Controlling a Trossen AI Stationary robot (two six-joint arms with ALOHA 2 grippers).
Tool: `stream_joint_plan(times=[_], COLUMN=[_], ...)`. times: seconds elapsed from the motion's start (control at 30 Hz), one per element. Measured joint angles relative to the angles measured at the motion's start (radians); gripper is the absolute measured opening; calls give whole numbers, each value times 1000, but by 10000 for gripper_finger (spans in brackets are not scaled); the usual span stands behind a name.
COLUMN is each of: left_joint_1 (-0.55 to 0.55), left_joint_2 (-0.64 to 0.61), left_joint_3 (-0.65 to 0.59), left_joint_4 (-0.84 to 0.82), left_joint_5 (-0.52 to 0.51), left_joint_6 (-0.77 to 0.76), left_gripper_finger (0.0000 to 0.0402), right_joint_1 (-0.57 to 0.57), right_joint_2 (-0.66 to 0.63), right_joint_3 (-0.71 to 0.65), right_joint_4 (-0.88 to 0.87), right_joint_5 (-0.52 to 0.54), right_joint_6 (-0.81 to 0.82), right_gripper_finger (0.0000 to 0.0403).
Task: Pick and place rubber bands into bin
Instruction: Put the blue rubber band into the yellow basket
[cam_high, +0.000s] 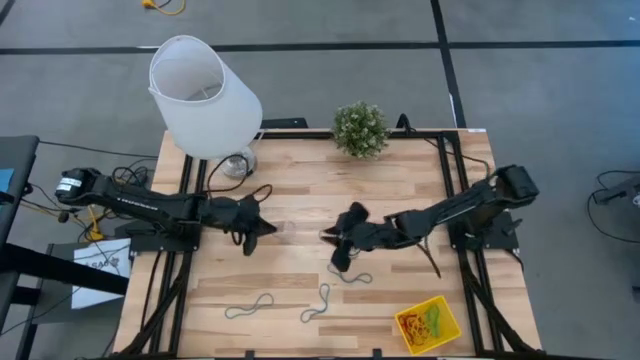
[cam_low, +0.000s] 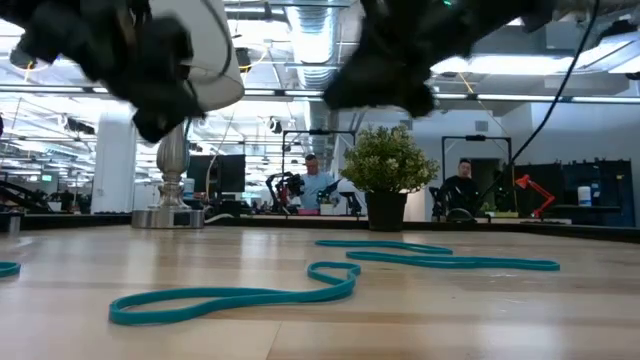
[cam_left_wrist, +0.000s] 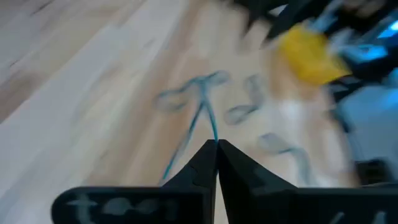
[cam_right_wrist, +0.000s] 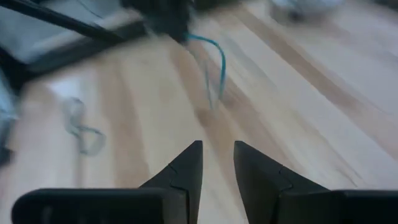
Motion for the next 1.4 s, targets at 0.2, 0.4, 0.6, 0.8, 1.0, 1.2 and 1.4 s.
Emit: stream_joint_plan(times=[0.2,0.4,0.6,0.8,1.0,1.2,1.4], left_joint_1=[-75,-144,-185,-210,-223,-223,-223], left_joint_2=[0,1,2,2,2,2,2], left_joint_3=[97,121,121,121,121,121,121], left_joint_4=[22,15,-64,-72,-95,-110,-131], left_joint_5=[16,-12,-86,-102,-106,-126,-110], left_joint_6=[56,78,41,34,35,40,39], left_gripper_finger=[0,0,0,0,0,0,0], right_joint_1=[-5,-7,-33,-57,-51,-21,-8], right_joint_2=[143,290,435,518,491,449,445], right_joint_3=[32,140,296,448,514,519,519], right_joint_4=[285,296,289,136,-99,-108,-130], right_joint_5=[-70,-69,-162,-266,-255,-254,-254], right_joint_6=[-245,-309,-336,-336,-331,-283,-283], right_gripper_finger=[85,85,85,85,85,85,85])
